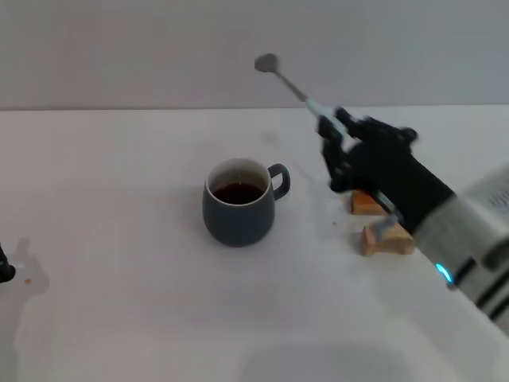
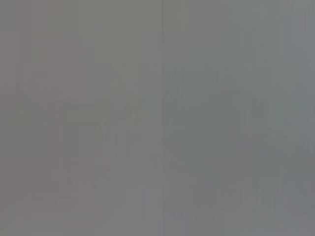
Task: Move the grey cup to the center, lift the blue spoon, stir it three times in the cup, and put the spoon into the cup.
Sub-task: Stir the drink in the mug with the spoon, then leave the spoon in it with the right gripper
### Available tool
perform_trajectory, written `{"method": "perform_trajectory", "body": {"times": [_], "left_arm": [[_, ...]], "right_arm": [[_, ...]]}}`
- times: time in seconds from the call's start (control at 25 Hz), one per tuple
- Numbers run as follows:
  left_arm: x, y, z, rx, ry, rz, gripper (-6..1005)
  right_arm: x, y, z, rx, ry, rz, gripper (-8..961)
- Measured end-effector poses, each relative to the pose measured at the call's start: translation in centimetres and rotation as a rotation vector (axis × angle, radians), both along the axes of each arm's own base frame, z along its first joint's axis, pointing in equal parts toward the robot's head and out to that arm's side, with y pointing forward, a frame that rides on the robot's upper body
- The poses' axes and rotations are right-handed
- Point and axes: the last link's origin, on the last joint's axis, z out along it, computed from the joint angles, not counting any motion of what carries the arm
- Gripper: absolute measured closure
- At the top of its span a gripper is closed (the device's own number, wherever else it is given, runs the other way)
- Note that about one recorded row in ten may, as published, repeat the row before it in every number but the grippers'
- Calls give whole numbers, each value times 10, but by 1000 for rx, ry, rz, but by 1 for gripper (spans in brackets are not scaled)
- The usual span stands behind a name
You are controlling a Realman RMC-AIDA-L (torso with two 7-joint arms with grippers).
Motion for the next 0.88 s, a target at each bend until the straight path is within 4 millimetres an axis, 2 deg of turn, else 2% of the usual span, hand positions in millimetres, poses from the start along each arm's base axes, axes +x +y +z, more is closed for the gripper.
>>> {"method": "perform_trajectory", "body": {"times": [0.04,0.08,0.12,0.16,0.2,0.24,0.28,0.32,0.48,0.52,0.56,0.64,0.88], "left_arm": [[-1,0,1,3,0,3,1001],[-1,0,1,3,0,3,1001],[-1,-1,1,4,-1,5,1001],[-2,-2,1,5,-1,9,1001],[-2,-2,1,5,0,10,1001],[-3,-2,1,5,2,12,1001],[-3,-2,1,5,2,12,1001],[-3,-2,2,5,2,13,1001],[-2,-3,3,17,4,3,1001],[-1,-4,5,25,5,-4,1001],[-1,-4,5,25,5,-4,1001],[0,-4,6,34,5,-11,1001],[-1,-6,7,38,7,-9,1001]], "right_arm": [[-16,4,2,-26,-34,22,797],[-16,4,2,-26,-34,22,797],[-33,7,5,-53,-67,40,797],[-33,7,5,-53,-67,40,797],[-41,8,7,-64,-84,45,797],[-58,10,11,-89,-130,54,797],[-58,10,11,-89,-130,54,797],[-71,10,14,-111,-184,56,797],[-87,6,23,-152,-265,66,797],[-97,2,31,-188,-300,77,797],[-97,2,31,-188,-300,77,797],[-109,-2,48,-241,-349,74,797],[-116,-2,64,-296,-412,44,796]]}}
